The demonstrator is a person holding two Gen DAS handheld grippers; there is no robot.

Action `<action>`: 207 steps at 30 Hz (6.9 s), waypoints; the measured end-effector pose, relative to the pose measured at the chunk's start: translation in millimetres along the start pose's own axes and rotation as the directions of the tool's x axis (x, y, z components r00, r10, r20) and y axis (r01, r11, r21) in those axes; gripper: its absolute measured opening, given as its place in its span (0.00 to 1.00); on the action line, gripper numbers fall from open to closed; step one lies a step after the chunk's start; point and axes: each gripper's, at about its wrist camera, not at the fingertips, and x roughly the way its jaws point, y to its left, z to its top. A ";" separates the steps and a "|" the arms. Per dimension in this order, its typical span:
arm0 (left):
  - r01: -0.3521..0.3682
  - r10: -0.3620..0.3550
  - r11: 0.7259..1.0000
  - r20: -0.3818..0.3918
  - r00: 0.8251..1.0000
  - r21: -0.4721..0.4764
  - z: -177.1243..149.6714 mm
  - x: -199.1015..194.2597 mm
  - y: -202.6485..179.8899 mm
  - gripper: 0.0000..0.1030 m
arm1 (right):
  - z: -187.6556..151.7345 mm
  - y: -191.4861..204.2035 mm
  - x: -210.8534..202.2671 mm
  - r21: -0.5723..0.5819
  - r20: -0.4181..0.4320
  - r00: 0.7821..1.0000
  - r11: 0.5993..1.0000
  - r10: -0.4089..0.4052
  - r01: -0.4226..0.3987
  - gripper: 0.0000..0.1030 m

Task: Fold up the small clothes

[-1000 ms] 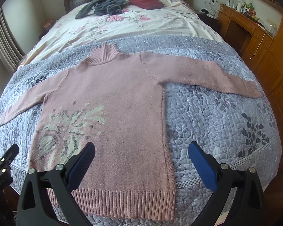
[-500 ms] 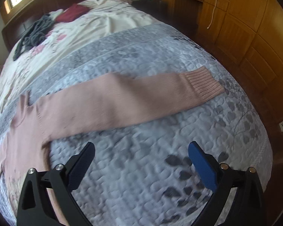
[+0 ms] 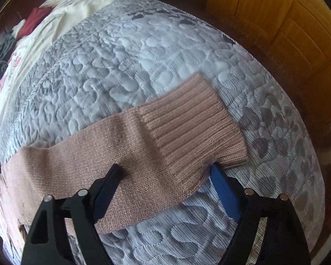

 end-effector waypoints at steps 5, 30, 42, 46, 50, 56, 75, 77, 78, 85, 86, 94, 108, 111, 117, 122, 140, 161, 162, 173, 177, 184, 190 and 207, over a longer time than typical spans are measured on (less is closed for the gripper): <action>-0.015 0.015 1.000 -0.015 1.000 0.005 -6.1 5.6 6.6 0.97 | -4.9 -0.1 -5.1 -0.030 0.036 0.999 0.999 0.041 -0.040 0.33; -0.051 0.040 0.990 -0.082 0.996 -0.133 -35.1 13.3 90.5 0.97 | -73.4 181.6 -68.2 -0.311 0.040 0.902 0.864 0.429 -0.397 0.12; 0.010 -0.028 0.980 -0.086 0.996 -0.199 -40.9 10.4 116.6 0.97 | -143.7 319.2 -58.6 -0.491 -0.106 0.858 0.724 0.502 -0.484 0.12; 0.039 -0.063 0.968 -0.091 0.994 -0.249 -39.1 11.2 126.1 0.97 | -162.4 344.1 -42.6 -0.533 -0.119 0.886 0.724 0.448 -0.438 0.12; 0.048 -0.076 0.966 -0.100 0.992 -0.256 -35.4 13.7 127.4 0.97 | -175.9 351.1 -22.1 -0.545 -0.170 0.896 0.718 0.411 -0.433 0.19; 0.111 -0.145 0.960 -0.116 0.983 -0.259 -24.5 21.9 110.2 0.97 | -192.0 330.9 -33.8 -0.556 -0.242 0.856 0.658 0.456 -0.508 0.31; 0.131 -0.226 0.945 -0.311 0.923 -0.299 -21.0 110.9 36.6 0.86 | -177.6 197.6 -64.3 -0.438 -0.089 0.885 0.781 0.457 -0.446 0.39; 0.152 -0.240 0.944 -0.293 0.926 -0.293 -17.9 107.9 35.7 0.58 | -178.9 197.5 -63.5 -0.438 -0.084 0.889 0.784 0.451 -0.439 0.39; 0.172 -0.258 0.939 -0.280 0.925 -0.298 -15.5 105.3 35.9 0.49 | -178.8 197.1 -63.5 -0.439 -0.082 0.889 0.784 0.451 -0.438 0.39; 0.316 -0.394 0.863 -0.132 0.910 -0.395 -7.6 75.1 60.7 0.06 | -175.8 201.7 -69.4 -0.437 -0.063 0.889 0.788 0.454 -0.434 0.39; 0.316 -0.390 0.860 -0.117 0.914 -0.400 -6.2 69.5 67.3 0.06 | -173.3 201.4 -69.7 -0.432 -0.061 0.888 0.791 0.455 -0.435 0.39; 0.174 -0.226 0.898 -0.086 0.970 -0.404 -3.0 53.3 154.5 0.06 | -144.1 202.0 -57.5 -0.326 -0.079 0.874 0.816 0.480 -0.478 0.43; -0.016 -0.017 0.854 -0.058 0.998 -0.520 -11.5 40.3 281.0 0.06 | -132.7 270.4 -18.7 -0.282 -0.200 0.826 0.776 0.527 -0.564 0.47; -0.025 -0.026 0.844 -0.087 0.996 -0.535 -17.2 50.9 299.4 0.06 | -137.9 284.0 -12.2 -0.293 -0.228 0.820 0.766 0.525 -0.572 0.47; -0.055 -0.042 0.858 -0.178 0.983 -0.511 -35.7 86.3 303.3 0.07 | -147.1 294.4 5.1 -0.320 -0.239 0.860 0.800 0.451 -0.508 0.26; -0.006 -0.101 0.827 -0.159 0.982 -0.563 -48.5 91.0 320.4 0.16 | -149.4 290.9 10.1 -0.305 -0.240 0.860 0.806 0.451 -0.507 0.25; 0.011 -0.098 0.868 -0.149 0.984 -0.496 -27.7 97.0 298.9 0.24 | -191.2 375.8 -2.3 -0.476 -0.251 0.898 0.761 0.362 -0.441 0.44; -0.052 0.009 0.724 -0.066 0.998 -0.687 -145.8 -15.5 458.7 0.44 | -262.2 425.9 -50.9 -0.599 -0.317 0.861 0.619 0.398 -0.508 0.65; -0.072 0.033 0.699 -0.069 0.997 -0.712 -160.4 -24.3 478.3 0.44 | -267.5 428.9 -47.5 -0.604 -0.323 0.862 0.616 0.391 -0.506 0.65; 0.023 0.120 0.325 0.065 0.991 -0.945 -256.3 -56.5 639.6 0.40 | -294.0 442.9 -12.1 -0.624 -0.338 0.875 0.614 0.345 -0.483 0.66; 0.062 0.155 0.278 0.109 0.982 -0.959 -254.7 -48.4 658.9 0.40 | -291.7 439.8 -9.4 -0.611 -0.347 0.867 0.615 0.356 -0.498 0.65; 0.051 0.203 0.267 0.108 0.973 -0.962 -244.0 -41.1 675.0 0.31 | -291.5 440.2 -7.5 -0.614 -0.344 0.870 0.616 0.353 -0.493 0.65; 0.036 0.223 0.270 0.099 0.970 -0.962 -239.0 -44.6 671.5 0.11 | -292.9 436.8 -10.0 -0.615 -0.336 0.871 0.616 0.359 -0.492 0.65; 0.254 0.060 0.583 0.353 0.934 -0.772 -139.0 -68.2 522.4 0.08 | -290.9 418.9 -21.8 -0.601 -0.331 0.867 0.624 0.374 -0.499 0.65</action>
